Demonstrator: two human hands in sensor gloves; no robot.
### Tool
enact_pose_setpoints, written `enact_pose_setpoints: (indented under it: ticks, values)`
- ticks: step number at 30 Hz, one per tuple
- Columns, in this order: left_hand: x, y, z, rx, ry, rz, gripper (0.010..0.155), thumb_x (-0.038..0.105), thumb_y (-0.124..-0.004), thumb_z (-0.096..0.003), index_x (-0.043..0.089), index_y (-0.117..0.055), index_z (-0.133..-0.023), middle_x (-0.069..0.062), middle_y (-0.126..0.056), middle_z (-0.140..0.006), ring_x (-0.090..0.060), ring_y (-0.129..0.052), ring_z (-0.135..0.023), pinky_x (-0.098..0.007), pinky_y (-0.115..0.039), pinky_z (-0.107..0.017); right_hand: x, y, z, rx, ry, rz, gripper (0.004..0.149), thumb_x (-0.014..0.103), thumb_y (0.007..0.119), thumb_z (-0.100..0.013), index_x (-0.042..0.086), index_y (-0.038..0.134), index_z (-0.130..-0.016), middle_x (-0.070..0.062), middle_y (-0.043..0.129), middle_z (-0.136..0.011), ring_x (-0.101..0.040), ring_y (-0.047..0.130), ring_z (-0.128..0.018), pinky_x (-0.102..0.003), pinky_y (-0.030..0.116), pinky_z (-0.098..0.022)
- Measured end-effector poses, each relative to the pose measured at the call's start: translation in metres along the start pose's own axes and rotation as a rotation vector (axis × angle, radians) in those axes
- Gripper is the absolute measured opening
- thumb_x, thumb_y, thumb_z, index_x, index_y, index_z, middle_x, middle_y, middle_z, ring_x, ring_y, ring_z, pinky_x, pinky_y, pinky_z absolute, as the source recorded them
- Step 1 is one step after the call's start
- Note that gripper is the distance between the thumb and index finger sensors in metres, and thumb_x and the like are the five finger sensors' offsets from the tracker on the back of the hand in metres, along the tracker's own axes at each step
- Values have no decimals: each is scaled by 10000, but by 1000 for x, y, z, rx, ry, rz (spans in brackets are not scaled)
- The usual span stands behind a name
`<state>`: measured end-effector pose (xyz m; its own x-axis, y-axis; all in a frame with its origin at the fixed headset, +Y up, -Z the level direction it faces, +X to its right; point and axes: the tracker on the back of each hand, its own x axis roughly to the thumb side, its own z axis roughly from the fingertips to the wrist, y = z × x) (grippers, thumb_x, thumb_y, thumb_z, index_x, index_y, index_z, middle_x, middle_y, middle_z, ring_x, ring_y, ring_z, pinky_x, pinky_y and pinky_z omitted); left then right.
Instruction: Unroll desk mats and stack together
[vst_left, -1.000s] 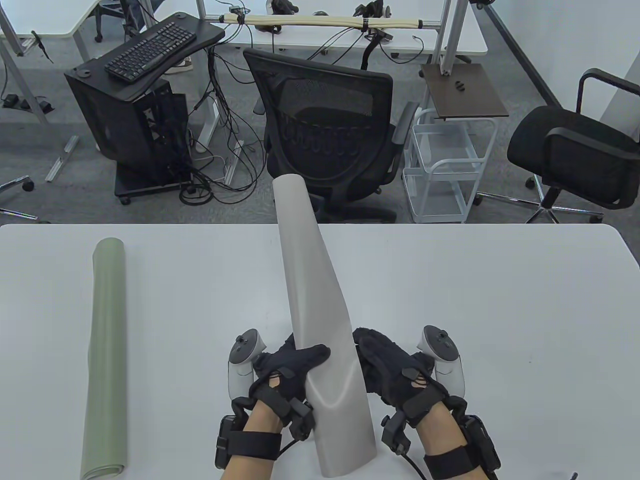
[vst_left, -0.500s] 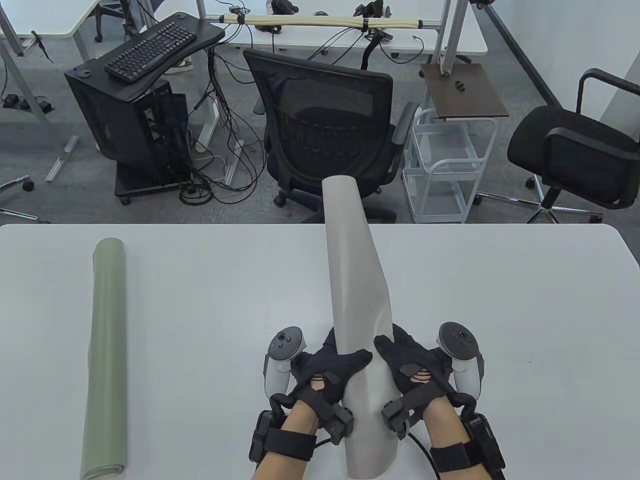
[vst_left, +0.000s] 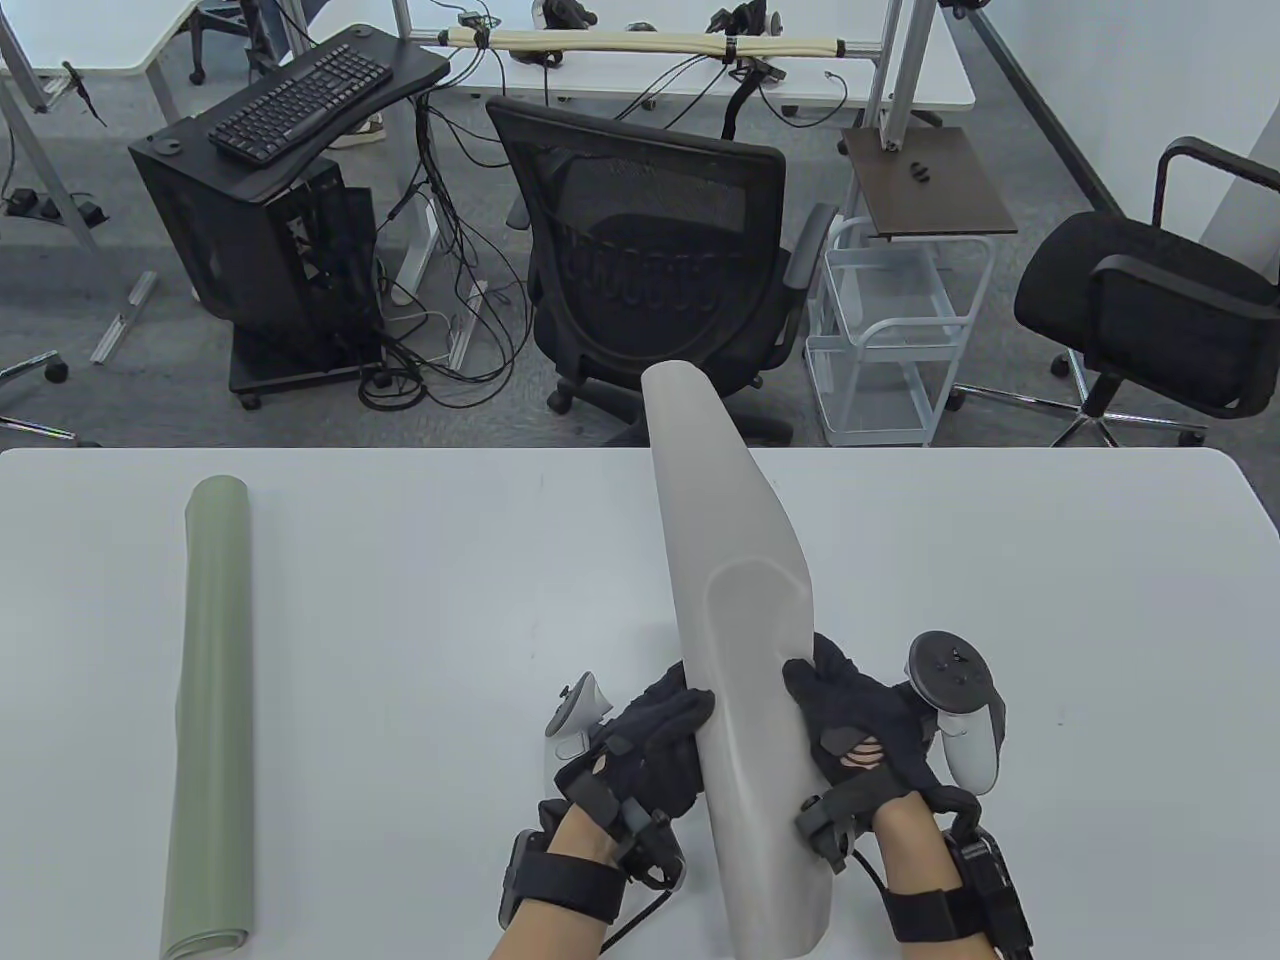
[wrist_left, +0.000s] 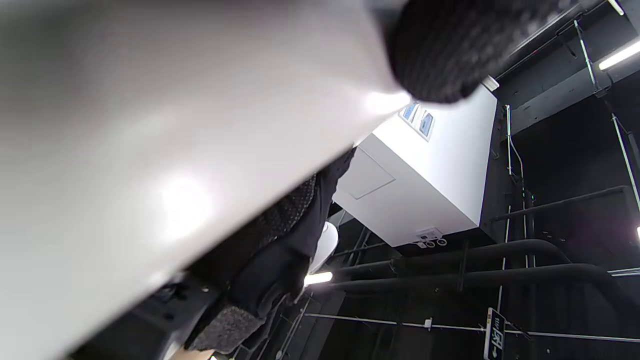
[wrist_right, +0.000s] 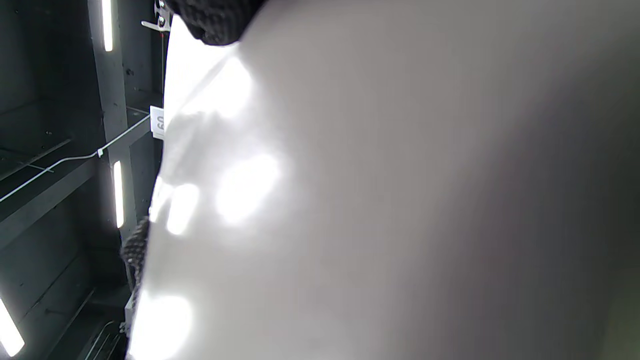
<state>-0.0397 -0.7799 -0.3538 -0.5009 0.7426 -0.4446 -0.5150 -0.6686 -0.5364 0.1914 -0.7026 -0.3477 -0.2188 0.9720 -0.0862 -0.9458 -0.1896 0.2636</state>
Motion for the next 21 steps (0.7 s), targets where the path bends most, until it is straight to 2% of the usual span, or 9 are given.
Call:
enact_pose_setpoints:
  ticks: [4,6,8,10,11,12,13,15,21]
  values:
    - [-3,-2,-5,-55,13,20,833,487,-959,-413,207,-451,-1011,31,-746,-904,-184,-888,-681,-422,-852,-557,-1,2,1,56,0,-26,483,304,627,-563,234,544,-1034,-24,861,-777,-133,998,-237,-270,903,-165]
    - [-5,-1,-4,-43,22,45,731,492,-954,-416,231,-561,-974,81,-818,-745,-139,-911,-575,-409,-873,-509,-2,4,0,53,7,-10,484,303,624,-566,229,539,-1036,-26,859,-778,-124,991,-221,-262,900,-153]
    - [-7,2,-2,-4,43,65,671,470,-930,-435,251,-593,-972,99,-817,-693,-132,-900,-561,-425,-855,-539,-4,3,2,15,8,23,484,302,627,-566,225,543,-1036,-29,863,-771,-123,990,-208,-260,897,-140]
    - [-10,3,0,37,68,76,652,427,-905,-444,276,-575,-985,51,-710,-923,-244,-831,-853,-540,-812,-636,-6,0,3,-20,11,100,482,316,625,-564,241,548,-1034,-10,868,-767,-109,989,-202,-243,898,-133]
    - [-13,3,-1,17,59,123,646,390,-892,-454,268,-552,-990,-54,-608,-1053,-378,-793,-948,-570,-810,-643,-8,-1,5,-40,3,133,481,323,623,-563,251,552,-1033,-3,872,-764,-104,990,-198,-235,898,-126]
    - [-13,2,-2,5,39,138,659,348,-873,-463,242,-500,-995,-122,-575,-1097,-423,-816,-938,-557,-843,-625,-8,-3,7,-73,5,157,479,326,627,-560,259,562,-1030,1,875,-755,-108,988,-194,-236,895,-120]
    - [-11,2,-4,-6,29,100,685,327,-854,-464,226,-437,-998,-131,-585,-1095,-397,-890,-900,-576,-832,-627,-9,-6,7,-82,1,172,478,326,627,-560,264,565,-1030,1,877,-756,-107,988,-192,-236,894,-119]
    - [-8,0,-4,-6,18,87,736,312,-814,-467,204,-321,-1002,-93,-598,-1077,-357,-892,-906,-569,-815,-641,-10,-10,9,-89,11,128,478,320,632,-561,262,569,-1030,-10,877,-756,-117,988,-193,-244,893,-119]
    - [-5,1,0,12,-16,67,856,318,-757,-481,201,-89,-1004,-117,-451,-1110,-359,-785,-925,-591,-733,-661,-17,-20,8,-97,26,83,475,319,644,-554,265,592,-1023,-12,892,-739,-119,990,-174,-243,890,-101]
